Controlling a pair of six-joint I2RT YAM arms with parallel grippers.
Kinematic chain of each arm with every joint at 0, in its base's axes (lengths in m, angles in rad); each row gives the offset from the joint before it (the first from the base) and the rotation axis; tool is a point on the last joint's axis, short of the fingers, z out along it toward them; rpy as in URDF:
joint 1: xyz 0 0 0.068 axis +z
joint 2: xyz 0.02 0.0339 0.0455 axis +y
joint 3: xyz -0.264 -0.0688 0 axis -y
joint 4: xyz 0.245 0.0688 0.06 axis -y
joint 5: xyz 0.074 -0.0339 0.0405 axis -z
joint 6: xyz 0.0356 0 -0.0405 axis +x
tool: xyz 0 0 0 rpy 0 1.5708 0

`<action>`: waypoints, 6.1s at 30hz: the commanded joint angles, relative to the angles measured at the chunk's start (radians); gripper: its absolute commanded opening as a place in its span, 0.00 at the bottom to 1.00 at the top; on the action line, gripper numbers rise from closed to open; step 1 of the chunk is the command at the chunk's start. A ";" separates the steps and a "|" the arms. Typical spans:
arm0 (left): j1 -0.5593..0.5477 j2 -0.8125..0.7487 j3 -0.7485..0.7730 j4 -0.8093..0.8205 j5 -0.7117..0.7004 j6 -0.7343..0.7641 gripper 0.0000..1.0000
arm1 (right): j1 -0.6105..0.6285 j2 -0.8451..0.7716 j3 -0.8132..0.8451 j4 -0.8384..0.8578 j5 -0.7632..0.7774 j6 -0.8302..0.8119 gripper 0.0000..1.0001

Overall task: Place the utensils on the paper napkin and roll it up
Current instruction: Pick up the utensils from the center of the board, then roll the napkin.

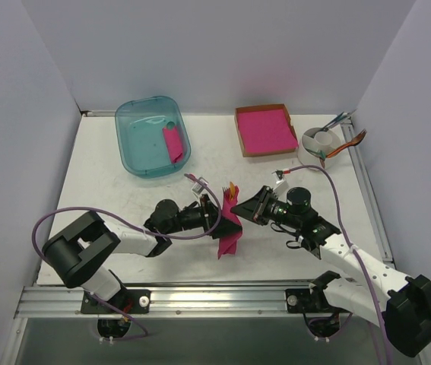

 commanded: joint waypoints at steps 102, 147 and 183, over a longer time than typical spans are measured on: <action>0.002 0.062 0.048 0.390 0.165 -0.302 0.04 | -0.008 -0.005 -0.034 0.180 -0.085 -0.337 0.10; -0.024 0.060 0.059 0.378 0.202 -0.299 0.13 | -0.006 0.023 -0.100 0.451 -0.148 -0.190 0.00; 0.002 0.054 0.066 0.277 0.123 -0.172 0.02 | 0.014 -0.058 -0.146 0.438 -0.086 -0.132 0.62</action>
